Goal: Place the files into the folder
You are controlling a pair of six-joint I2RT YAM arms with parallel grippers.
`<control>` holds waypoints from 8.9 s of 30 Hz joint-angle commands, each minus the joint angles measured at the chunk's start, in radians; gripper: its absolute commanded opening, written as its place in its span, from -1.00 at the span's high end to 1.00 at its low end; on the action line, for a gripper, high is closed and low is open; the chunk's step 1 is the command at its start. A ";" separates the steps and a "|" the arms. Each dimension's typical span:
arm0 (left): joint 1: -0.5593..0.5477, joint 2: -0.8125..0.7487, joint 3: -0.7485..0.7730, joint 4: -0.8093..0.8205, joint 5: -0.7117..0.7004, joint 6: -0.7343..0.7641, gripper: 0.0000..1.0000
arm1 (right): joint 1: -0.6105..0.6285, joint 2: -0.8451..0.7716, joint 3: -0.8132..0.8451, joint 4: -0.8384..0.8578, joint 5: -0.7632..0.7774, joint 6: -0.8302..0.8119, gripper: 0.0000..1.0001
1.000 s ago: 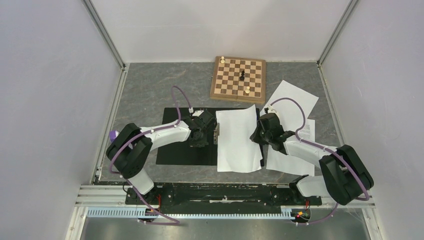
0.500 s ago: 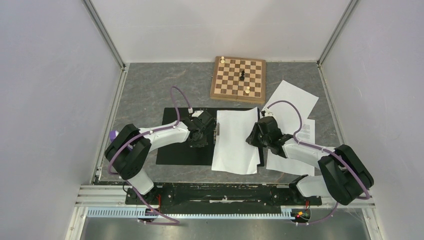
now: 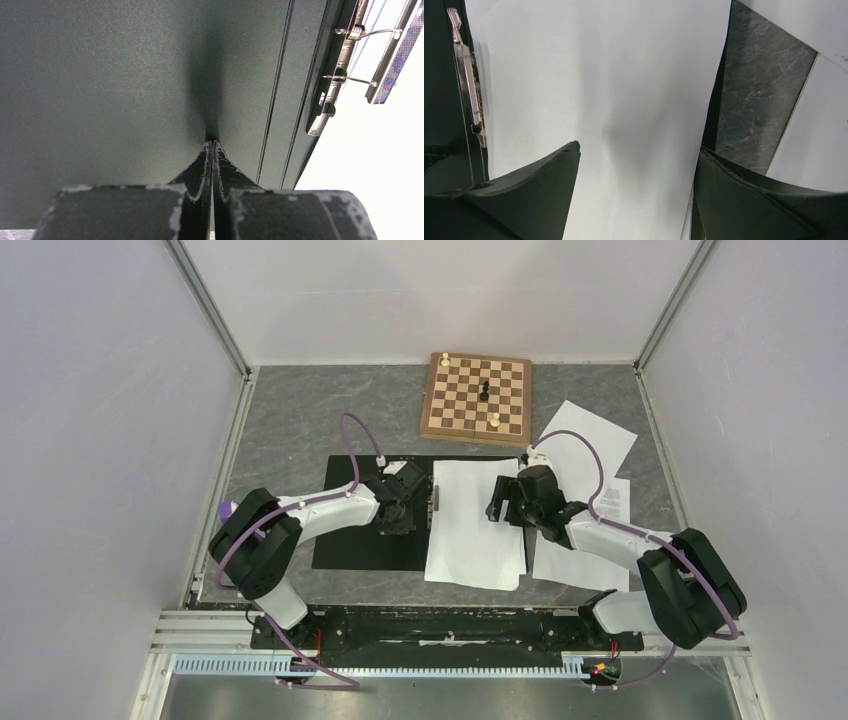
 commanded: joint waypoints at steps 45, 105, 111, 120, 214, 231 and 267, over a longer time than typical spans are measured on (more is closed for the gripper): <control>0.029 0.012 0.012 -0.020 0.027 0.086 0.95 | -0.098 0.099 0.153 -0.039 0.033 -0.163 -0.96; 0.050 -0.001 0.021 -0.038 0.031 0.088 0.95 | 0.004 0.490 0.548 -0.119 0.205 -0.259 -0.97; 0.049 -0.029 0.092 -0.065 0.061 0.083 0.95 | 0.004 0.462 0.537 -0.083 0.109 -0.316 -0.97; 0.084 0.042 0.368 -0.091 0.064 0.085 0.67 | -0.028 0.412 0.572 -0.162 0.175 -0.307 -0.97; 0.359 0.147 0.387 0.211 0.327 0.005 0.69 | 0.786 0.031 -0.007 -0.330 0.639 0.385 -0.84; 0.362 0.137 0.389 0.190 0.336 0.008 0.69 | 0.768 0.019 0.004 -0.332 0.573 0.337 -0.96; 0.018 0.552 0.908 0.280 0.508 0.150 -0.02 | -0.718 0.088 0.233 0.075 -0.045 -0.007 -0.96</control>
